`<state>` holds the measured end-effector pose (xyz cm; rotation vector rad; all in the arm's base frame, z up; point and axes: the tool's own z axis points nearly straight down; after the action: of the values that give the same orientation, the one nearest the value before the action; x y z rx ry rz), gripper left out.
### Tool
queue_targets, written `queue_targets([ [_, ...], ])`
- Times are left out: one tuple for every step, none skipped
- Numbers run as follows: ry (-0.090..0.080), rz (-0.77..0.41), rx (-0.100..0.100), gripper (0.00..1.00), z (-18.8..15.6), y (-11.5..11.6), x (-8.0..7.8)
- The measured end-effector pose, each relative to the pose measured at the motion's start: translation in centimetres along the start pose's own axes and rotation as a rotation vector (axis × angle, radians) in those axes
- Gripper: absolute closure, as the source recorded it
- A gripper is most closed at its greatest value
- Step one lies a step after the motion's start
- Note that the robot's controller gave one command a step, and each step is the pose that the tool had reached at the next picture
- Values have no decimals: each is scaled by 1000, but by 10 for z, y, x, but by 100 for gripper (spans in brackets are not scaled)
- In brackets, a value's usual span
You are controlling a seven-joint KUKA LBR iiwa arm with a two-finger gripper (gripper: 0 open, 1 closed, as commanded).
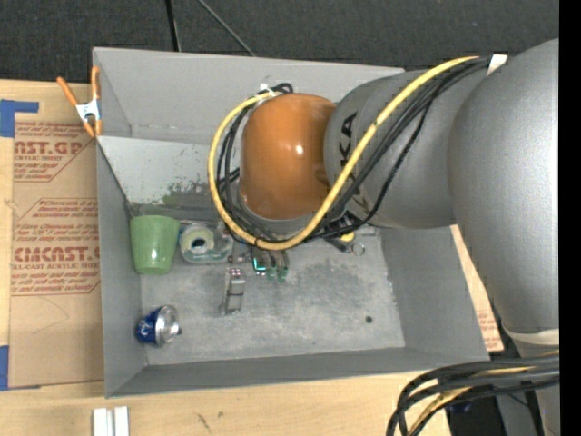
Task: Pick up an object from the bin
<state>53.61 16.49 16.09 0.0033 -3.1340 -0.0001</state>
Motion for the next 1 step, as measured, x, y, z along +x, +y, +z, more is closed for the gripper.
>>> queue_targets([
  [-7,-310,3,0,66,55,-26],
])
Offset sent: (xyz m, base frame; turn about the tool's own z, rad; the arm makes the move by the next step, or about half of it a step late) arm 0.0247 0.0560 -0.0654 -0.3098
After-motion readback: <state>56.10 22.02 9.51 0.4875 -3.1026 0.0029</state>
